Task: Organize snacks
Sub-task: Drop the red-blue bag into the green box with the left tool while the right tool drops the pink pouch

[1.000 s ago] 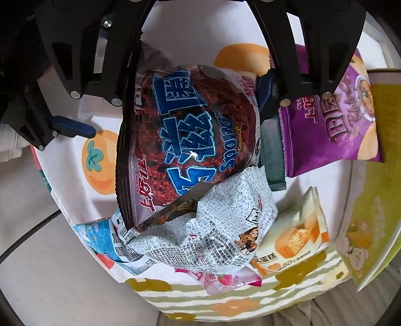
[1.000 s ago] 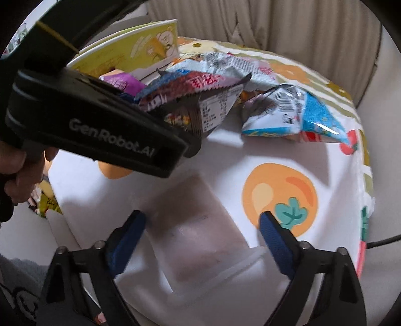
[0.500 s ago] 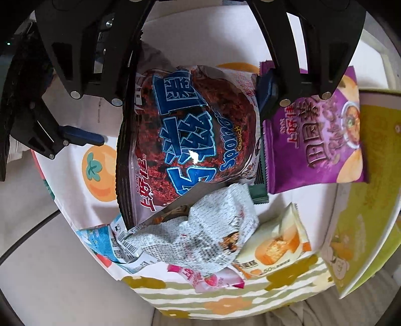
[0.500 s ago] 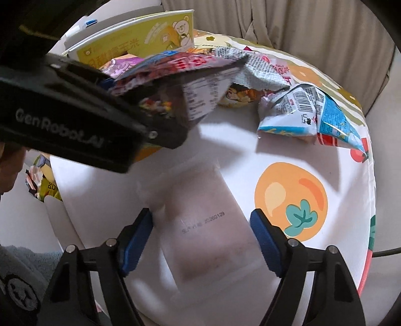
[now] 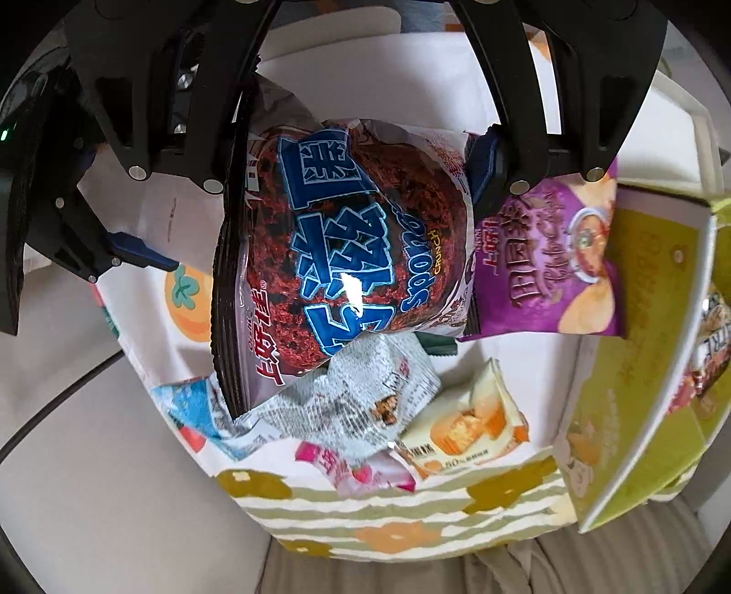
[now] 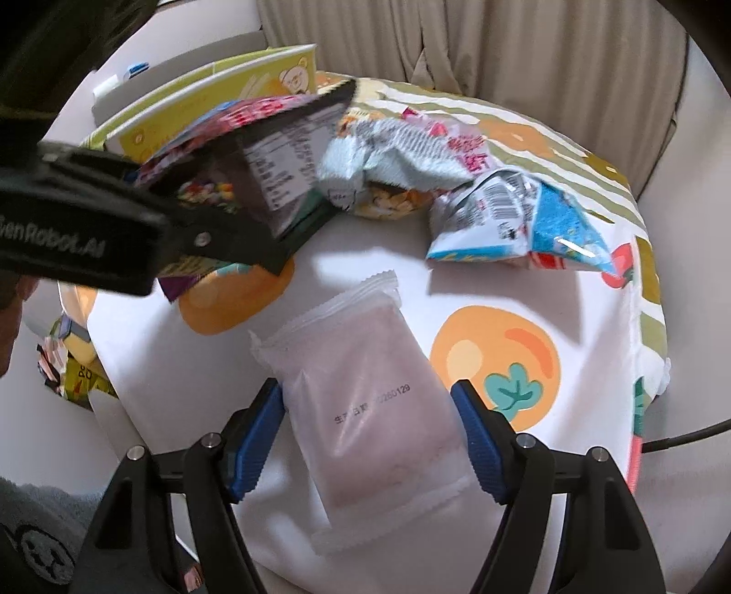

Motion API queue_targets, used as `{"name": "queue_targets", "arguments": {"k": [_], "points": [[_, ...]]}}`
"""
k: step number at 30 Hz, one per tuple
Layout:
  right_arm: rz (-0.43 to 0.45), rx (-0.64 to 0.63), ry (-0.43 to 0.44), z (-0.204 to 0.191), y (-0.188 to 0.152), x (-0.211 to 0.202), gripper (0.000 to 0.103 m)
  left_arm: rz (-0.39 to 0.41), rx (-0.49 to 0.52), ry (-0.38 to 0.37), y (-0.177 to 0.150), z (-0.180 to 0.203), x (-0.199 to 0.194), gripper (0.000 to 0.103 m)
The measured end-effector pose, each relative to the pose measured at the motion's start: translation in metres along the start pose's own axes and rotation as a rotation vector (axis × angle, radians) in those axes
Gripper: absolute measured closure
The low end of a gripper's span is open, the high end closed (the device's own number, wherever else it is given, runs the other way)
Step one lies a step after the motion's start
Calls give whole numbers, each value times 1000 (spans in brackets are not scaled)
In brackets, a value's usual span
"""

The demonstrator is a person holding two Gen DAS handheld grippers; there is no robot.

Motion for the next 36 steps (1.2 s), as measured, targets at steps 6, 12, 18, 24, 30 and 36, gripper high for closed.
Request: {"name": "queue_targets", "arguments": {"k": [6,12,18,24,30,36], "points": [[51,36,-18,12,35,-24,33,70,-31,-21,16,-5,-40,35],[121,48,-36,7,80,-61,33,187,-37,-15,47,-22,-95,35],[215,26,-36,-13,133,-93,33,269,-71,15,67,-66,-139,35],[265,-5,-15,-46,186,-96,33,301,-116,65,81,-131,-164,35],[298,-26,46,-98,239,-83,33,292,-166,127,84,-211,-176,35],[292,-30,117,-157,283,-52,33,237,-206,147,76,-285,-164,35]]}}
Point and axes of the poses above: each gripper's, at about its wrist camera, not at the fingertips, and x roughly the way its jaws point, z to its right, y to its top, the point moved 10 cm from there along x, roughly the way its jaws point, and after that the axes turned 2 degrees about z, right-handed, at the moved point
